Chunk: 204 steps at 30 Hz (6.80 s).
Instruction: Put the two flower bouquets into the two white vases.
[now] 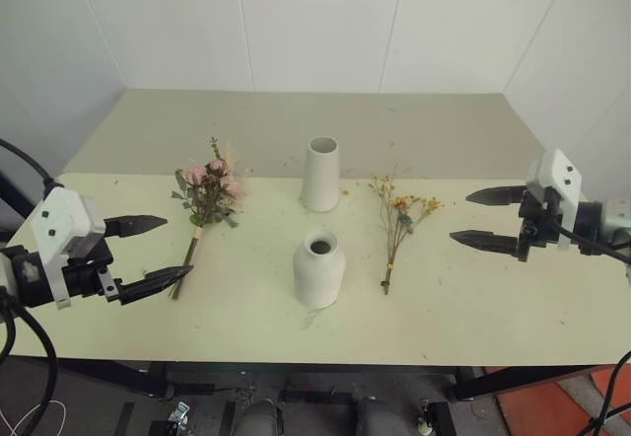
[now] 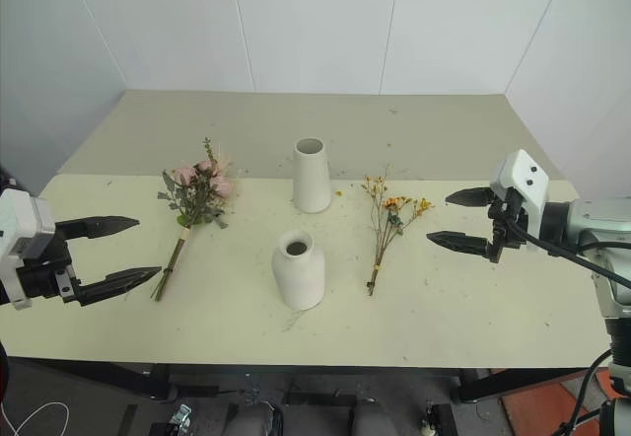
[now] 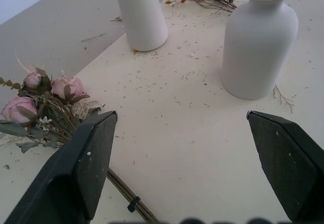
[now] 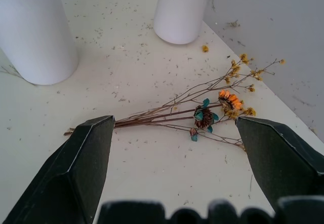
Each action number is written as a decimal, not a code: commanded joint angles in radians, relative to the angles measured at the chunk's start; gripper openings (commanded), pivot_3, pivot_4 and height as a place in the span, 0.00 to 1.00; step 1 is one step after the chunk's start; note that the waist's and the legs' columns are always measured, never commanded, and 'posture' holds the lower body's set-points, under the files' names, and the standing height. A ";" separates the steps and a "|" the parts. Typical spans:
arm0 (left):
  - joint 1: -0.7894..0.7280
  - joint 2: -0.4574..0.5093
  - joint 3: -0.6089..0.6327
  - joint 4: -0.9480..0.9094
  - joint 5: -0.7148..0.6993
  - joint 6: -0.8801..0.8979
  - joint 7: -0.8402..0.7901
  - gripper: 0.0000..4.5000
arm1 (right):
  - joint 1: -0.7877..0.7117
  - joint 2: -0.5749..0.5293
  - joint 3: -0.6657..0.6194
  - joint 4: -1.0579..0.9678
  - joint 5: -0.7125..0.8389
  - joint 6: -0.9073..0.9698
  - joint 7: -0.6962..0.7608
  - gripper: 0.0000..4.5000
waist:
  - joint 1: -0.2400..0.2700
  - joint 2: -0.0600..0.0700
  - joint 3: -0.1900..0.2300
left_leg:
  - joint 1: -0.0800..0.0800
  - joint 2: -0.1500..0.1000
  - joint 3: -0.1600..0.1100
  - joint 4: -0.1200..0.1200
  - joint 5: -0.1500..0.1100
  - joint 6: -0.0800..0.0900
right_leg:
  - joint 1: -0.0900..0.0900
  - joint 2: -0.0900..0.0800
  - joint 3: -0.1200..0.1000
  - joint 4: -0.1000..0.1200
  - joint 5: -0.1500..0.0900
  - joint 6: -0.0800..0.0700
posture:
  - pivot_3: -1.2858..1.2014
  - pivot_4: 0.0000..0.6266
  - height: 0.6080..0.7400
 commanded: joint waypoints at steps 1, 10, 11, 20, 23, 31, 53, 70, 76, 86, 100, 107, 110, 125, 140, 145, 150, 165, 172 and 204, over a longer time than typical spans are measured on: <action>0.002 0.015 0.035 -0.018 0.005 -0.005 0.001 1.00 | -0.018 -0.015 -0.021 -0.028 0.011 0.002 -0.002 1.00 | 0.000 0.000 0.000 | 0.000 0.000 0.000 0.000 0.000 0.000 | 0.000 0.000 0.000 0.000 0.000 0.000 | 0.52 0.24 1.00; -0.016 0.070 0.006 -0.018 0.014 0.142 0.099 1.00 | -0.022 -0.016 -0.022 -0.025 0.012 -0.005 0.003 1.00 | 0.000 0.000 0.000 | 0.000 0.000 0.000 0.000 0.000 0.000 | 0.000 0.000 0.000 0.000 0.000 0.000 | 0.52 0.24 1.00; -0.036 0.105 -0.036 -0.015 0.039 0.212 0.157 1.00 | -0.024 -0.016 -0.022 -0.025 0.012 -0.006 0.003 1.00 | 0.000 0.000 0.000 | 0.000 0.000 0.000 0.000 0.000 0.000 | 0.000 0.001 0.000 0.000 0.000 0.000 | 0.52 0.24 1.00; -0.525 0.155 -0.439 0.141 0.028 0.796 0.433 1.00 | -0.042 0.005 -0.019 -0.035 0.024 -0.022 0.010 1.00 | 0.002 -0.002 0.001 | 0.000 0.000 0.000 0.000 0.000 0.000 | -0.001 0.002 0.001 0.000 0.001 0.001 | 0.52 0.24 1.00; -0.675 0.091 -0.546 0.227 0.067 0.882 0.490 1.00 | -0.048 0.011 -0.022 -0.044 0.031 -0.026 0.019 1.00 | 0.003 -0.002 0.001 | -0.001 0.000 0.000 0.000 0.000 0.000 | -0.001 0.002 0.001 0.000 0.001 0.001 | 0.52 0.24 1.00; -0.871 -0.052 -0.780 0.462 0.182 0.903 0.548 1.00 | -0.050 0.023 -0.030 -0.056 0.040 -0.038 0.030 1.00 | 0.000 -0.002 0.002 | -0.001 0.000 0.000 0.000 0.000 0.000 | -0.001 0.001 0.001 0.000 0.001 0.001 | 0.52 0.24 1.00; -0.967 -0.208 -0.792 0.747 0.368 0.756 0.583 0.01 | -0.005 0.042 -0.039 -0.134 0.077 -0.026 0.010 1.00 | 0.003 -0.003 0.002 | -0.002 -0.001 0.000 0.001 0.000 0.000 | -0.001 0.001 0.001 0.001 0.001 0.002 | 0.52 0.24 1.00; -1.052 -0.481 -0.445 0.731 0.339 0.167 0.678 0.01 | -0.010 0.062 -0.025 -0.166 0.088 0.000 -0.033 1.00 | 0.009 -0.003 0.002 | -0.005 -0.005 -0.001 0.004 0.000 0.000 | -0.001 -0.003 0.001 0.000 0.003 0.005 | 0.52 0.24 1.00; -1.194 -0.623 -0.449 0.895 0.337 -0.142 0.609 0.01 | 0.008 0.079 -0.034 -0.209 0.100 0.023 -0.074 1.00 | 0.015 -0.003 0.002 | -0.006 -0.006 -0.001 0.005 0.000 0.000 | -0.001 -0.004 0.001 -0.001 0.004 0.006 | 0.52 0.24 1.00; -1.447 -0.769 -0.380 1.371 0.303 -0.485 0.505 0.01 | 0.086 0.091 -0.079 -0.323 0.137 0.072 -0.150 1.00 | 0.006 -0.004 0.002 | -0.006 -0.008 -0.001 0.005 0.000 0.000 | -0.001 -0.004 0.002 -0.002 0.004 0.007 | 0.52 0.24 1.00; -1.557 -0.844 -0.349 1.683 0.346 -0.719 0.379 0.01 | 0.187 0.123 -0.122 -0.472 0.193 0.124 -0.285 1.00 | 0.005 -0.005 0.003 | -0.007 -0.009 -0.001 0.005 0.000 0.001 | -0.001 -0.005 0.002 -0.002 0.004 0.008 | 0.52 0.24 1.00; -1.535 -0.873 -0.357 1.708 0.373 -0.763 0.380 0.01 | 0.148 0.145 -0.094 -0.462 0.199 0.130 -0.338 1.00 | 0.005 -0.005 0.003 | -0.007 -0.009 -0.002 0.005 0.000 0.001 | -0.001 -0.005 0.002 -0.002 0.004 0.009 | 0.52 0.24 1.00; -1.533 -0.884 -0.359 1.715 0.382 -0.774 0.384 0.01 | 0.144 0.148 -0.087 -0.461 0.197 0.131 -0.347 1.00 | 0.005 -0.005 0.003 | -0.007 -0.009 -0.002 0.005 0.000 0.001 | -0.001 -0.005 0.002 -0.002 0.004 0.009 | 0.52 0.24 1.00; -1.464 -0.916 -0.394 1.723 0.445 -0.854 0.391 0.01 | 0.165 0.146 -0.126 -0.473 0.236 0.161 -0.381 1.00 | 0.006 -0.005 0.003 | -0.007 -0.009 -0.002 0.005 0.000 0.001 | -0.001 -0.005 0.002 -0.002 0.004 0.009 | 0.52 0.24 1.00; -1.421 -0.884 -0.445 1.694 0.503 -0.809 0.354 0.58 | 0.180 0.143 -0.121 -0.466 0.226 0.150 -0.388 1.00 | 0.004 -0.005 0.003 | -0.006 -0.009 -0.002 0.005 0.000 0.001 | -0.001 -0.005 0.003 -0.002 0.004 0.009 | 0.52 0.24 1.00; -1.370 -0.825 -0.457 1.577 0.492 -0.734 0.296 0.95 | 0.152 0.138 -0.095 -0.427 0.209 0.141 -0.364 1.00 | 0.000 -0.005 0.003 | -0.006 -0.009 -0.002 0.005 0.000 0.001 | -0.001 -0.005 0.003 -0.001 0.004 0.009 | 0.52 0.24 1.00; -1.168 -0.684 -0.486 1.138 0.423 -0.479 0.148 1.00 | 0.116 0.122 -0.046 -0.395 0.182 0.197 -0.377 1.00 | -0.013 -0.004 0.002 | -0.006 -0.009 -0.002 0.004 0.000 0.001 | -0.001 -0.004 0.004 -0.001 0.004 0.009 | 0.52 0.24 1.00; -0.647 -0.170 -0.360 0.274 0.012 0.000 -0.153 1.00 | -0.377 0.197 0.240 -0.023 0.195 1.015 -0.547 1.00 | -0.015 -0.004 0.002 | -0.003 -0.007 -0.002 0.005 0.000 0.001 | -0.001 -0.003 0.004 0.000 0.004 0.007 | 0.52 0.24 1.00; -0.566 -0.071 -0.300 0.201 -0.110 0.066 -0.199 1.00 | -0.514 0.282 0.379 0.174 0.105 1.075 -0.575 1.00 | -0.019 -0.004 0.002 | -0.009 -0.007 -0.001 0.004 0.000 0.001 | -0.007 -0.003 0.005 0.000 0.004 0.007 | 0.52 0.24 1.00; -0.546 -0.052 -0.298 0.173 -0.151 0.033 -0.128 1.00 | -0.521 0.479 0.224 0.181 -0.163 0.918 -0.729 0.01 | -0.028 -0.012 -0.003 | -0.010 0.008 0.001 0.002 0.000 0.000 | -0.016 0.013 0.007 0.002 0.010 -0.004 | 0.52 0.24 1.00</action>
